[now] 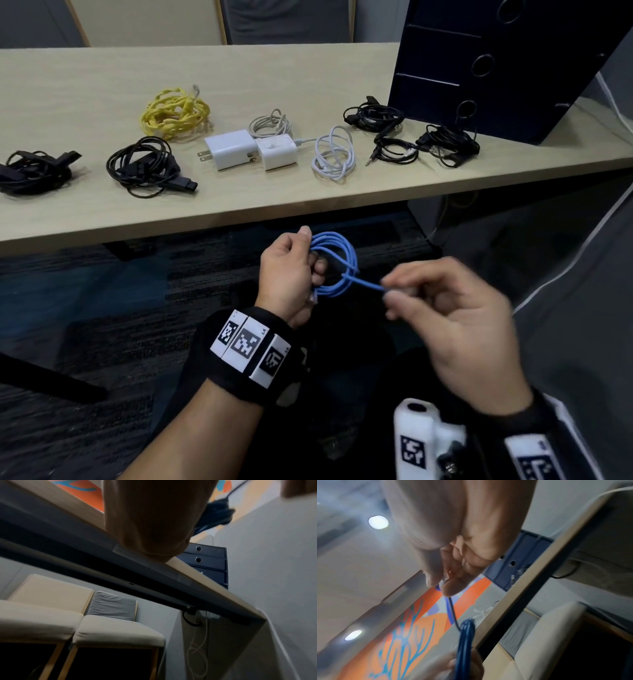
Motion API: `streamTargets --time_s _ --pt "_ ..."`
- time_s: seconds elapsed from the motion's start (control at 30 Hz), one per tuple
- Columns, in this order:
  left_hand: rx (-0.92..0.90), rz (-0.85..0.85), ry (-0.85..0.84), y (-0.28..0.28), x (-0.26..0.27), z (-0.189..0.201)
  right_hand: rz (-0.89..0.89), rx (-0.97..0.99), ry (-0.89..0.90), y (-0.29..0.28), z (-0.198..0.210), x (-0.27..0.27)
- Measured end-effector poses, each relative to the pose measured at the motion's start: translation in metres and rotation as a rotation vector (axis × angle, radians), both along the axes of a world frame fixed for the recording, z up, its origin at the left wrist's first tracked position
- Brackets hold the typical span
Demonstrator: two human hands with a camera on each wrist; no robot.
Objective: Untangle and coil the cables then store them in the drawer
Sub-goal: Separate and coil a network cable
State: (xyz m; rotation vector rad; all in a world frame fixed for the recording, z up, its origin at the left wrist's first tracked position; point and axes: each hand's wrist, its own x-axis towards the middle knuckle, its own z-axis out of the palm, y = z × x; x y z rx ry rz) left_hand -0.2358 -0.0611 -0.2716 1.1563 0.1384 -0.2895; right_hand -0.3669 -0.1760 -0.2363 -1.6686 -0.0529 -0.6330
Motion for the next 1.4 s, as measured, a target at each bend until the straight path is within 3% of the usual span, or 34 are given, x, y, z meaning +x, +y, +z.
streamTargets --time_s 0.07,0.13,0.33,0.47,0.5,0.63,0.8,0.87,0.93,1.13,1.4 --pt "-0.111 -0.05 0.044 0.0 -0.004 0.008 -0.01 0.183 0.021 -0.017 -0.004 0.001" --pt "-0.178 -0.106 0.068 0.001 -0.008 0.012 -0.002 0.201 0.108 -0.031 -0.012 0.002" --pt "-0.348 -0.241 0.149 0.0 -0.017 0.018 0.074 0.076 0.327 -0.04 -0.037 0.005" --pt "-0.433 -0.267 0.199 -0.003 -0.021 0.016 -0.053 -0.223 0.28 -0.024 -0.043 0.014" --pt "-0.426 -0.266 0.194 -0.005 -0.022 0.015 -0.097 -0.222 0.26 -0.019 -0.045 0.016" --pt "-0.33 -0.197 0.111 -0.01 -0.024 0.009 -0.152 0.007 0.293 -0.007 -0.048 0.023" --pt "-0.003 -0.008 -0.069 -0.017 -0.027 0.001 0.083 0.555 0.29 0.013 -0.033 0.018" --pt "0.095 0.061 -0.161 -0.018 -0.026 -0.005 0.066 0.575 0.278 0.017 -0.029 0.018" --pt "0.069 0.06 -0.166 -0.019 -0.027 -0.006 0.032 0.6 0.282 0.02 -0.028 0.02" --pt "-0.065 -0.098 -0.061 -0.018 -0.032 0.002 0.093 0.886 0.244 0.016 -0.024 0.024" --pt "0.035 -0.217 -0.277 -0.017 -0.035 -0.003 0.004 0.851 0.315 0.013 -0.032 0.028"
